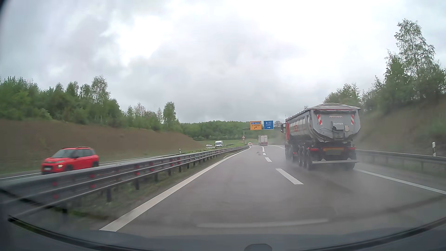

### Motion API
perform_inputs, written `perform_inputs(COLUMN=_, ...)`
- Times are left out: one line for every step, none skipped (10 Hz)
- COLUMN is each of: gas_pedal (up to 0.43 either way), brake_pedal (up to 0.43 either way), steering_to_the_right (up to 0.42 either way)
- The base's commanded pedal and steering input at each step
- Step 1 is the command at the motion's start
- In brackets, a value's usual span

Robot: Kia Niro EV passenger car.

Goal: Follow the waypoints while adhering to traffic rules and regulations

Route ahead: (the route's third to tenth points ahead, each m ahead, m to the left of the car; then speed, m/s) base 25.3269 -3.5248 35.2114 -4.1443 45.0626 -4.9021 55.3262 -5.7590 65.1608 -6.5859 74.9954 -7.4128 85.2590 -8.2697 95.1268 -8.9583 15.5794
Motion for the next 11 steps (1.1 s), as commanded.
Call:
perform_inputs(gas_pedal=0.087, brake_pedal=0.0, steering_to_the_right=0.014)
perform_inputs(gas_pedal=0.087, brake_pedal=0.0, steering_to_the_right=0.014)
perform_inputs(gas_pedal=0.087, brake_pedal=0.0, steering_to_the_right=0.014)
perform_inputs(gas_pedal=0.087, brake_pedal=0.0, steering_to_the_right=0.013)
perform_inputs(gas_pedal=0.087, brake_pedal=0.0, steering_to_the_right=0.013)
perform_inputs(gas_pedal=0.059, brake_pedal=0.0, steering_to_the_right=0.013)
perform_inputs(gas_pedal=0.047, brake_pedal=0.0, steering_to_the_right=0.013)
perform_inputs(gas_pedal=0.047, brake_pedal=0.0, steering_to_the_right=0.012)
perform_inputs(gas_pedal=0.039, brake_pedal=0.0, steering_to_the_right=0.012)
perform_inputs(gas_pedal=0.028, brake_pedal=0.0, steering_to_the_right=0.012)
perform_inputs(gas_pedal=0.028, brake_pedal=0.0, steering_to_the_right=0.012)
